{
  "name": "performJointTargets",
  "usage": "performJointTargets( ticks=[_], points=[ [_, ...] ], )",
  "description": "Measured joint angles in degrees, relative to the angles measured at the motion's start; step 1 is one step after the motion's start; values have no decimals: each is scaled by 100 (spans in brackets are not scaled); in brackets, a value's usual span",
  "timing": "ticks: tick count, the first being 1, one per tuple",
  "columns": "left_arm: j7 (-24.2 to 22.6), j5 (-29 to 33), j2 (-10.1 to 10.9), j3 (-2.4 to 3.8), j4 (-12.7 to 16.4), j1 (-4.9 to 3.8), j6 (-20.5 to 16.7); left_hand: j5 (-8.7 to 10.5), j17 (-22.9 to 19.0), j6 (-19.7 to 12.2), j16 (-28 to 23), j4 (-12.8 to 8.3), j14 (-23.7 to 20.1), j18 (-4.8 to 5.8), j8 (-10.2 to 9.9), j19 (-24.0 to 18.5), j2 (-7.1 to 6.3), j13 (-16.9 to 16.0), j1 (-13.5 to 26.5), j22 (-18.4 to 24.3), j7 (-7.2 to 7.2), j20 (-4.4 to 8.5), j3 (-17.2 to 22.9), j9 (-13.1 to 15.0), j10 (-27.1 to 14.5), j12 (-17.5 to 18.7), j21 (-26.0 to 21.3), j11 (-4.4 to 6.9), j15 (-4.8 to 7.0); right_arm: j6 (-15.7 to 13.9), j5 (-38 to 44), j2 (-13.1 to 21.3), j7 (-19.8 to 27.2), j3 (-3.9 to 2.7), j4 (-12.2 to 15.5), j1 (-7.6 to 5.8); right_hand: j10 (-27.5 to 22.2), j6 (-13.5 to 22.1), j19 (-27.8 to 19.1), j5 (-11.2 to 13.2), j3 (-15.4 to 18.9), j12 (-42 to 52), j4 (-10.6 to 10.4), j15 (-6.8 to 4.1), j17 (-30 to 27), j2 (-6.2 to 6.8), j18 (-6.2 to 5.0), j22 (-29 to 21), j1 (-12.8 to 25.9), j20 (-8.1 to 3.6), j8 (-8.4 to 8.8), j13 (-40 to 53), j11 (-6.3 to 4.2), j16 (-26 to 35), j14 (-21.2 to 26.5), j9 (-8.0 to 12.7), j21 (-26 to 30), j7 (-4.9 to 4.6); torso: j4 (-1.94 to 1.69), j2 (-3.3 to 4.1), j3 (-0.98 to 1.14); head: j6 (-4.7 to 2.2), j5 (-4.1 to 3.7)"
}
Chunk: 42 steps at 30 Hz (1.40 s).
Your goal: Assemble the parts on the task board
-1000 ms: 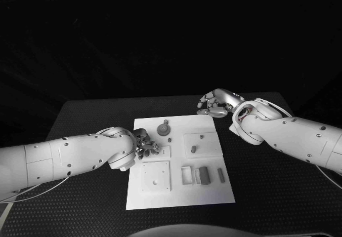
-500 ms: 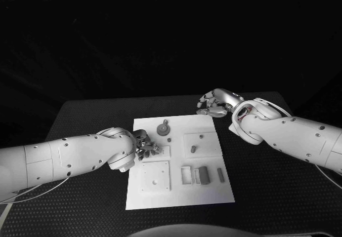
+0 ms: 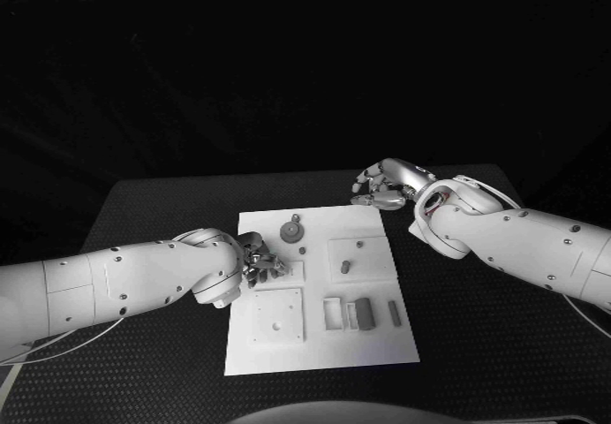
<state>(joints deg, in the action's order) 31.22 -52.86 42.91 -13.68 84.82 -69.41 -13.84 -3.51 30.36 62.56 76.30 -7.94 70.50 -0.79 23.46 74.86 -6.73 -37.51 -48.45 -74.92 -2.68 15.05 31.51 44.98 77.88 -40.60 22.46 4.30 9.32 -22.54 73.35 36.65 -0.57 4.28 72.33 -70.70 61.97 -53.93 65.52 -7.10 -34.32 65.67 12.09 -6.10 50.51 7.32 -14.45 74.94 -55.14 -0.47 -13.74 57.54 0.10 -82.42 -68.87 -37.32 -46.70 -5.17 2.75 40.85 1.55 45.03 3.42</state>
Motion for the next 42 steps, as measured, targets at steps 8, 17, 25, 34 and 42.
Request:
performJointTargets(
  ticks=[8, 17, 25, 34, 42],
  points=[
    [-43, 165, 64, 12, 1, 1, -1, 58, -29, 1, 93, -153, -41, 0, 0, -3, -136, 1, 393, 1, 1, 22, -615, 73, 0, -43, -37, 0, -40, -1, -2, 1, -1, 0, 0, 1, 0, 13, 0, 0, 0, 0, 0, 0, 0, 0, 14, -1, 0, 0, 24, -5, 0, 0, 0, 0, 0, -13, 1, 0, 0, -7, 0],
    [-104, 360, 113, 58, 6, 1, -1, 58, -64, 1, 114, -319, -81, 1, 0, -34, -189, 1, 727, 1, 1, 51, -1030, 92, -13, -43, -99, 13, -40, 1, -56, 0, -2, 0, -5, 4, 0, 19, 0, 0, 0, 0, 0, 1, 0, 0, 23, -1, 0, 0, 23, -5, 0, 0, 1, 0, 0, -19, 4, 1, -1, -12, -4],
    [-153, 470, 225, 285, 39, -1, 0, 58, -96, 1, 114, -408, -109, 1, -35, -36, -194, 15, 783, 1, 1, 52, -1135, 98, -13, -43, -158, 13, -67, 1, -72, 10, -3, 0, -5, 5, 0, 18, -1, 0, 0, 0, 0, 1, 0, 0, 27, -2, 0, 1, 23, -4, 0, 0, 1, 0, 0, -19, 3, 1, 2, -10, -15],
    [-319, 692, 440, 552, 161, -64, -69, 58, -284, -114, -68, -814, -535, 0, -395, -325, 15, 129, 429, 39, -14, -51, -1029, -6, -102, 114, -379, 43, -110, 1, -82, 19, -3, 1, -7, 6, -21, 18, -1, 0, 0, 0, 0, 8, 0, 0, 35, -2, 0, 1, 23, -4, 21, 0, 9, 0, 0, -18, 2, -4, 11, -37, -1],
    [-753, 794, 482, 588, -20, -212, -360, 58, -543, -865, -427, -823, -1177, -4, -714, -773, -31, 357, -506, 220, -408, -400, -676, -139, -803, 533, -758, -251, -384, -1, -113, 28, -3, 1, -38, 6, -22, 18, -1, 0, 0, 0, 0, 10, -1, 0, 65, -2, 0, 1, 23, -4, 22, 0, 10, 0, 0, -18, 5, -2, 10, -64, 9]
  ],
)
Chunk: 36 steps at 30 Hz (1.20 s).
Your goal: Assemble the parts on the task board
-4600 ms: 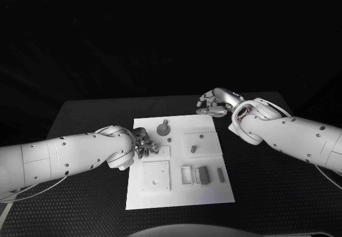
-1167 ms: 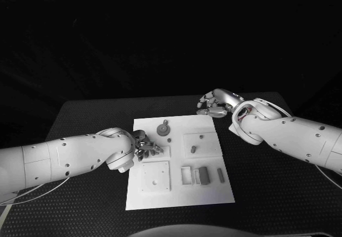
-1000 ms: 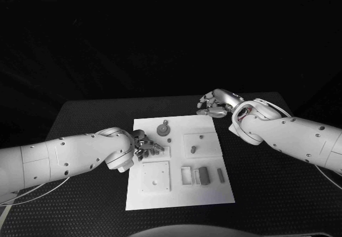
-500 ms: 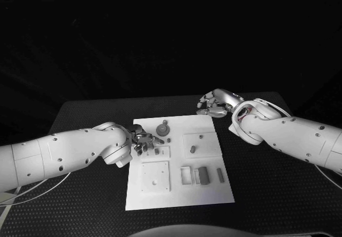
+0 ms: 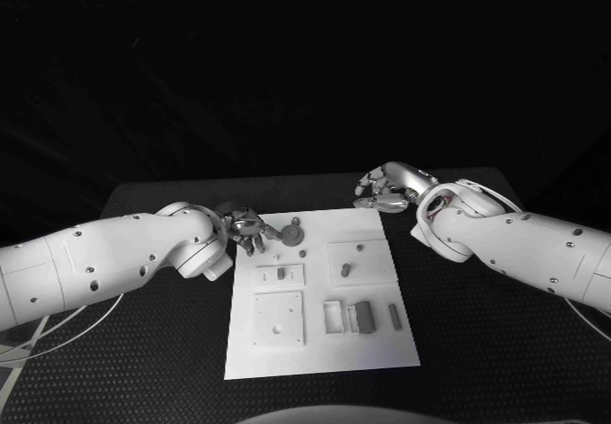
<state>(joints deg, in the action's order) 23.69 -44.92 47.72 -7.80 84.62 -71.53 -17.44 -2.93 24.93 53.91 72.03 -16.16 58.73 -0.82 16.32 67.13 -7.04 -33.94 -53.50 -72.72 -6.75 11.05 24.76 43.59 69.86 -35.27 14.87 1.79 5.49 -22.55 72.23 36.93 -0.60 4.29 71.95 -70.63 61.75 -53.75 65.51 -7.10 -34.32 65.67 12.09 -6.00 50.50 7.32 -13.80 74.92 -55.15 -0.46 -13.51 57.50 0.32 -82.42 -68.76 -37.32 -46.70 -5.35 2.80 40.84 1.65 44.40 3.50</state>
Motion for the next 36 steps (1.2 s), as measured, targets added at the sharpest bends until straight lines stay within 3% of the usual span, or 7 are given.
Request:
performJointTargets(
  ticks=[4, 14, 26, 30, 32, 33, 36],
  points=[
    [-138, -204, -1, -1, -272, -30, -77, 0, -56, -161, -12, 118, 173, -1, -120, 146, -178, 298, 211, 80, -103, -89, -42, -149, -132, 386, -28, -132, -100, 0, -12, 6, 0, 0, -1, 0, 0, 0, 0, 0, 0, 0, 0, 0, 0, 0, -32, 0, 0, 0, 0, 0, 0, 0, 1, 0, 0, 0, 0, 1, -1, -8, 1],
    [-60, -850, -251, -5, -668, -44, -4, 0, -97, -107, 52, 432, 477, -28, -151, 466, -418, 521, 893, 140, -48, -51, -180, -314, -140, 600, -28, -140, -56, 0, -26, -1, 0, 0, -12, 0, 1, 1, 0, 0, 0, 0, 0, 1, 0, 0, -44, 0, 0, 0, 0, 0, -1, 0, 1, 0, 0, -1, 0, 3, -5, -17, -13],
    [538, -1490, -571, -9, -1162, -46, 552, 0, 12, 20, 379, 1519, 694, -28, 91, 746, -821, 573, 1690, -28, 76, 85, 269, -286, -111, 593, 132, -115, 98, 0, -32, -19, 0, 0, -30, 0, 1, 11, -1, 0, 0, 0, 0, 8, 0, 0, -44, -1, 0, 0, 0, 1, -1, 0, 8, 0, 0, -12, 7, 6, -9, -26, -23],
    [680, -1635, -610, -9, -1261, -46, 829, 0, 96, 171, 561, 1698, 825, -28, 189, 887, -747, 536, 1786, -177, 227, 164, 305, -231, 105, 510, 274, -42, 207, 1, -33, -26, 0, 0, -30, 0, 1, 11, -1, 0, 0, 0, 0, 8, 0, 0, -45, -1, 0, 1, 0, 1, -1, 0, 8, 0, 0, -12, 7, 6, -8, -21, -26],
    [725, -1673, -625, -9, -1309, -46, 945, 0, 138, 259, 649, 1663, 864, -29, 215, 928, -548, 520, 1741, -218, 315, 184, 202, -210, 170, 493, 346, 6, 231, 1, -34, -27, 0, 0, -33, 0, 1, 11, -1, 0, 0, 0, 0, 8, 0, 0, -44, -1, 0, 1, 0, 1, -1, 0, 8, 0, 0, -12, 6, 6, -8, -20, -26],
    [746, -1686, -636, -10, -1335, -46, 1003, 0, 154, 549, 675, 1623, 874, -58, 215, 928, -417, 518, 1709, -223, 343, 185, 119, -203, 175, 493, 377, 7, 242, 1, -34, -27, -1, 0, -34, 0, 1, 11, -1, 0, 0, 0, 0, 8, 0, 0, -44, -1, 0, 1, 0, 1, -1, 0, 8, 0, 0, -11, 5, 6, -9, -19, -26],
    [805, -1702, -699, -14, -1424, -46, 1179, 0, 186, 620, 729, 1421, 884, -58, 215, 929, -1, 518, 1596, -223, 309, 186, -140, -203, 234, 493, 439, 27, 251, 1, -34, -28, -1, 0, -35, 0, 1, 11, -1, 0, 0, 0, 0, 8, 0, 0, -45, -1, 0, 1, 0, 1, -1, 0, 8, 0, 0, -11, 3, 5, -9, -16, -26]
  ],
)
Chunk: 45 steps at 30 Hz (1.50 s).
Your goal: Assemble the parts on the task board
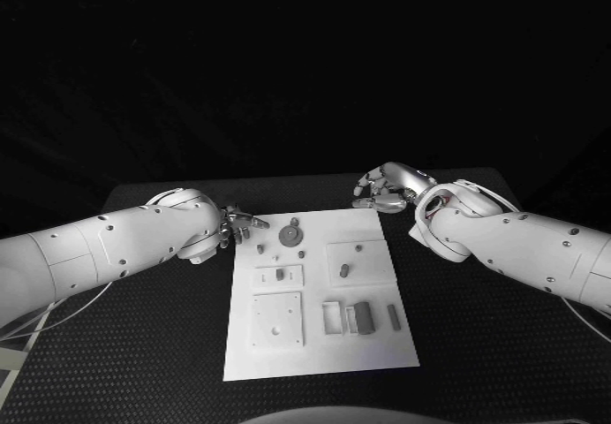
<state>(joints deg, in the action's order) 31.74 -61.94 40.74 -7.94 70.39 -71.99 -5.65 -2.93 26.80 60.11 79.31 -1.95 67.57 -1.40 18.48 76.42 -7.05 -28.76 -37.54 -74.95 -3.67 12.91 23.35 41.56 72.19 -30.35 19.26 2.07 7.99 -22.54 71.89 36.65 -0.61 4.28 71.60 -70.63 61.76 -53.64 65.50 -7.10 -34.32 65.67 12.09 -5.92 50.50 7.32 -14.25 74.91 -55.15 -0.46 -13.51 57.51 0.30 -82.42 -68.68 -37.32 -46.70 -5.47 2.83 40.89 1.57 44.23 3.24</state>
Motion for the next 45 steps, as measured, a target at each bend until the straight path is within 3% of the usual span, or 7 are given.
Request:
performJointTargets(
  ticks=[2, 4, 7, 10, 19, 31, 45],
  points=[
    [29, 5, -54, -3, -57, 0, 119, -57, 1, 14, 8, -176, 1, 0, 0, 0, 310, 0, -132, 0, -6, 0, -159, -4, 18, 0, 30, -18, 0, 0, 0, -5, 0, 0, -3, 0, 0, 0, 0, 0, 0, 0, 0, 0, 0, 0, 0, 0, 0, 0, 0, 0, 0, 0, 0, 0, 0, 0, -1, 0, 1, 1, 1],
    [40, 17, -98, -5, -97, 1, 229, -123, 1, 19, 8, -414, 1, 0, 0, -12, 470, 0, -312, 0, -2, 13, -212, -29, 40, 0, 54, -1, 0, 1, 0, -12, 0, 0, -5, 0, 0, 0, 0, 0, 0, 0, 0, 0, 0, 0, 0, 0, 0, 0, 0, 0, 0, 0, 0, 0, 0, 0, -1, -1, 1, 1, 2],
    [43, 40, -148, -7, -141, 2, 371, -88, -14, 29, 9, -514, 1, 0, 0, -13, 329, 1, -482, 1, -12, 16, -139, -66, 40, 25, 77, -1, 0, 1, -1, -18, -1, 0, -9, 0, 0, -1, 0, 0, 0, 0, 0, 0, 0, 0, 0, 0, 0, 0, 0, 0, 0, 0, 0, 0, 0, 0, 0, -1, 1, 2, 2],
    [45, 65, -183, -9, -176, 2, 469, -126, -20, 38, 9, -514, 2, 2, 0, 5, 304, 1, -504, 1, -20, 34, -139, -83, 65, 40, 76, 4, 0, 2, -1, -19, -1, 0, -11, 1, 0, -1, 0, 0, 0, 0, 0, 0, 0, 0, 0, 0, 0, 0, 20, 0, 0, 0, 0, 0, 0, 1, 0, -1, -3, 6, -3],
    [60, 155, -230, -16, -303, 3, 704, -688, -20, 73, 9, -535, 40, 6, 0, 25, 250, 1, -449, 1, -14, 52, -79, -125, 121, 42, 118, 21, 19, 4, -1, -21, -2, 0, -14, 1, 1, -3, 0, 0, 0, 0, 0, 1, 0, 0, 0, 0, 0, 0, 20, 0, -1, 0, 1, 0, 0, 2, -1, -2, 1, 15, -16],
    [64, 233, -321, -74, -353, 6, 874, -722, -20, 88, 9, -535, 41, 6, -1, 25, 221, 2, -375, 2, -10, 51, -79, -131, 121, 67, 120, 20, 18, 8, -2, -22, -3, 0, -15, 8, 1, -10, 0, 0, 0, 0, 0, 2, 0, 0, 0, 0, 0, 0, 20, 0, -1, 0, 1, 0, 0, 9, -5, -4, 2, 25, -31],
    [62, 261, -379, -83, -424, 6, 898, -722, -26, 91, 7, -559, 50, 6, -1, 25, 275, 3, -323, 3, -10, 49, -56, -143, 120, 68, 120, 20, 8, 12, -2, -21, -6, 0, -16, 10, 10, -12, 0, 0, 0, 0, 0, 9, 0, 0, -1, 0, 0, 0, 20, 0, -10, 0, 9, 0, 0, 11, -4, -5, 2, 28, -46]
  ],
)
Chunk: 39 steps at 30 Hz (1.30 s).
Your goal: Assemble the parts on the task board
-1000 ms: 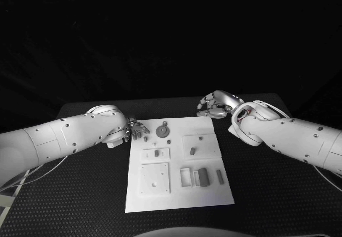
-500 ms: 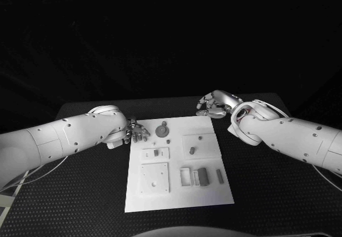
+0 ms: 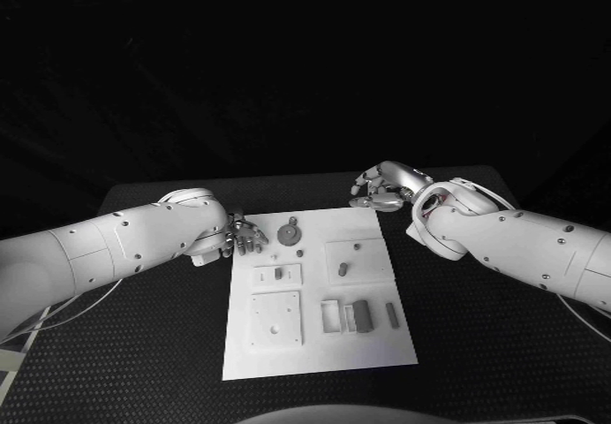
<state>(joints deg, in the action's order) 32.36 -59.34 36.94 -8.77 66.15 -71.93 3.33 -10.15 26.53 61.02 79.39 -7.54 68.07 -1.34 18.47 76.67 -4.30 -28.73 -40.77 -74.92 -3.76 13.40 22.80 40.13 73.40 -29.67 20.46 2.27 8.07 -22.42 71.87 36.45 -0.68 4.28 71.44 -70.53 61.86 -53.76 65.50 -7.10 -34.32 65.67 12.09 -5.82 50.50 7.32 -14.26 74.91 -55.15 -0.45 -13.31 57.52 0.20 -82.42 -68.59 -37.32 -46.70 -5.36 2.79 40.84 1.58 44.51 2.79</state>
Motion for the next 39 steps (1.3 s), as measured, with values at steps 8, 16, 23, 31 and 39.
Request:
performJointTargets(
  ticks=[8, 16, 23, 31, 39],
  points=[
    [-5, 5, -38, -3, -19, 1, 18, 0, 0, 10, 0, -61, 0, 0, 0, -2, 0, 0, 0, 0, 8, 1, 23, 0, 0, 0, 0, 0, -1, 2, 0, -1, -1, 0, 0, 0, 0, 3, 0, 0, 0, 0, 0, 0, 0, 0, 0, 0, 0, 0, 0, 0, 0, 0, 0, 0, 0, -4, -3, -1, -1, 9, -3],
    [-6, 6, -51, -18, -87, 7, 39, 0, -5, 16, -1, -246, 1, 2, 0, -23, 103, 1, -58, 1, 3, 21, 79, -5, 0, 22, 18, 0, -1, 3, 0, 3, -3, 0, 1, 1, 0, 13, 0, 0, 0, 0, 0, 1, 0, 0, 0, 0, 0, 0, 0, 0, 0, 0, 1, 0, 0, -14, -2, 1, -2, 30, -14],
    [-6, 4, -58, -31, -109, 9, 51, 34, -10, 17, -1, -328, 10, 2, 0, -23, 144, 1, -99, 1, 3, 21, 99, -10, 0, 22, 23, 0, -10, 4, 0, 6, -6, 0, 0, 1, 0, 7, 0, 0, 0, 0, 0, 1, 0, 0, 0, 0, 0, 0, 0, 0, 0, 0, 1, 0, 0, -18, -3, 1, 0, 33, -23],
    [-6, 4, -81, -35, -133, 11, 80, 34, -10, 20, -1, -520, 10, 3, 0, -31, 259, -7, -166, 2, 8, 12, 150, -10, 18, 22, 23, -18, -11, 6, -1, 6, -8, 0, 1, 1, 0, 7, 0, 0, 0, 0, 0, 1, 0, 0, 0, 0, 0, 0, 0, 0, -1, 0, 1, 0, 0, -18, -2, 2, 2, 43, -25],
    [-8, 5, -90, -38, -150, 14, 90, 57, -10, 24, -1, -571, 11, 4, 0, -31, 323, -6, -223, -3, 14, 11, 200, -16, 18, 22, 26, -18, -12, 6, -1, 8, -10, 0, 5, 1, 0, 6, 0, 0, 0, 0, 0, 1, 0, 0, 0, 0, 0, 0, 0, 0, -1, 0, 1, 0, 0, -17, -3, 2, 2, 43, -25]
  ],
)
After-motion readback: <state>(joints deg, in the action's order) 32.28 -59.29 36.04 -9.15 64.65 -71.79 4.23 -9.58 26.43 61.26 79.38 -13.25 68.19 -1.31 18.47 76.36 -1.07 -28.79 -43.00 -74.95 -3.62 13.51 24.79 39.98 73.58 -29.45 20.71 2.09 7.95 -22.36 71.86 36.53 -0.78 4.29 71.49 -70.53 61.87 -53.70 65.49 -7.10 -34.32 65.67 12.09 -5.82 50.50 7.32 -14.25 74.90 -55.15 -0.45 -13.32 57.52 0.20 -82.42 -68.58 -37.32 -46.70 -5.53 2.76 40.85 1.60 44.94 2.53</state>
